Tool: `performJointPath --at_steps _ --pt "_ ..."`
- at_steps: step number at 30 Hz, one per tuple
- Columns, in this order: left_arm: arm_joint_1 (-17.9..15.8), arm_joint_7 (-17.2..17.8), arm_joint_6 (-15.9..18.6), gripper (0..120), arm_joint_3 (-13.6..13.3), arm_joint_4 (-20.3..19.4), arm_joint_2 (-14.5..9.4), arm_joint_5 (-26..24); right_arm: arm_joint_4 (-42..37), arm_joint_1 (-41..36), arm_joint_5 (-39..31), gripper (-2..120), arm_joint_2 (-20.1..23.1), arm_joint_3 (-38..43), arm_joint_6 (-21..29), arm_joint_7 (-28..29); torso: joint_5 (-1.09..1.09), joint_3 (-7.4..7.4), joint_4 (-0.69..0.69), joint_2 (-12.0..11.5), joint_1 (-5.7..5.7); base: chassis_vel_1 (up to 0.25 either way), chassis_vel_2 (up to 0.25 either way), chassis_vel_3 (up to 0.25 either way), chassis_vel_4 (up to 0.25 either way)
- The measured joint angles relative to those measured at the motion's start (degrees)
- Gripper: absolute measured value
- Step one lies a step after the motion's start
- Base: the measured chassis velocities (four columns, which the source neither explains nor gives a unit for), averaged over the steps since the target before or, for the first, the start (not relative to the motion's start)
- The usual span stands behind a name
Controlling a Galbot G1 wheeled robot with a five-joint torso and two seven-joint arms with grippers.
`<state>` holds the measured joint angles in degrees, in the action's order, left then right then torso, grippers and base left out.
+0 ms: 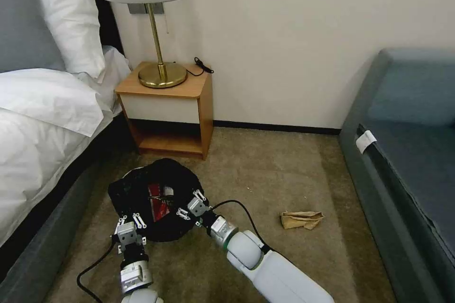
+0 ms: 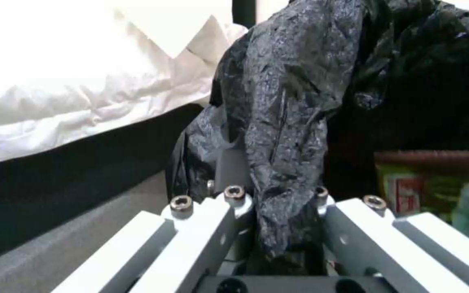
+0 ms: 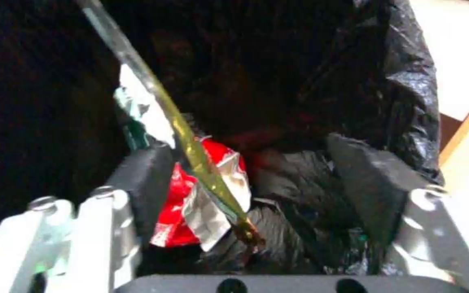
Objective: Pick up the trash bin, then pick up the garbage on the floor and place it into the trash bin.
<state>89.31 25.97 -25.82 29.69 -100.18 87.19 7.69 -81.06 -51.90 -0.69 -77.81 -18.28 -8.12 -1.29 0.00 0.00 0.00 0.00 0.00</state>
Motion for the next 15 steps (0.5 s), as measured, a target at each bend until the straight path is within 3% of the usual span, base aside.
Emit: performJointPath --at_steps 1,6,15 --pt "-0.2 0.1 -0.3 3 0.0 0.4 0.1 0.3 -0.2 -0.1 0.5 83 0.0 0.4 0.0 0.1 0.0 0.0 0.0 0.0 0.0 0.0 0.0 0.0 0.0" --pt "-0.6 0.2 -0.7 3 0.3 1.5 0.3 0.7 -0.6 -0.2 1.0 98 0.0 1.5 -0.1 0.4 0.0 0.0 0.0 0.0 0.0 0.0 0.0 0.0 0.0" --pt "-0.7 0.3 -1.0 3 0.5 2.3 0.4 0.5 -0.9 2.2 0.1 100 0.4 2.2 0.0 1.1 -0.01 0.0 0.0 0.0 0.0 0.0 0.0 0.0 0.0"
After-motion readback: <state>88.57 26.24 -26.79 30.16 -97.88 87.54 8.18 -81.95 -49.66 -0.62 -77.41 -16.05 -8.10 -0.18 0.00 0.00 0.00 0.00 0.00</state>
